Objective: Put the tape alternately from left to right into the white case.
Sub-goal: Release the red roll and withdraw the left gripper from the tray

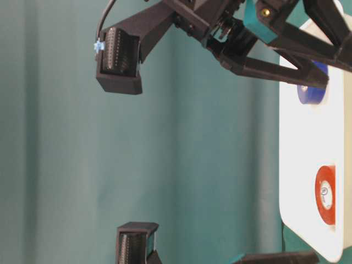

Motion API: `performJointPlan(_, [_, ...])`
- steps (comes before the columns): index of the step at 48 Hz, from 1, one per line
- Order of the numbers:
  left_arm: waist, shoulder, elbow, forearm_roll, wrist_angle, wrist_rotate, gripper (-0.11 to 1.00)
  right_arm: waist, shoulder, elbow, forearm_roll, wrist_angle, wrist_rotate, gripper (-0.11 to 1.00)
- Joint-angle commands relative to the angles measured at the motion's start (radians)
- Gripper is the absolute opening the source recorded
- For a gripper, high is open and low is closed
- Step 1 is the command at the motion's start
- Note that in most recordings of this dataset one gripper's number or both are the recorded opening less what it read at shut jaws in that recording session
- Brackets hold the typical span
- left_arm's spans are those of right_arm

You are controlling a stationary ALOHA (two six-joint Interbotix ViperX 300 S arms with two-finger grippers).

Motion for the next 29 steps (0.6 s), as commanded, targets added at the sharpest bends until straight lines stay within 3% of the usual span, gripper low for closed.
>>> performJointPlan(1, [-0.015, -0.020, -0.008, -0.002, 0.011, -0.009, 0.82, 0.006, -0.009, -0.018, 0.003, -0.008, 0.002, 0.82])
performJointPlan(14, [-0.017, -0.020, -0.005, -0.002, 0.041, -0.011, 0.82, 0.006, -0.005, -0.018, 0.003, -0.008, 0.086, 0.82])
performJointPlan(29, [-0.017, -0.020, -0.002, -0.002, 0.064, -0.012, 0.82, 0.006, 0.046, -0.074, 0.003, -0.005, 0.270, 0.82])
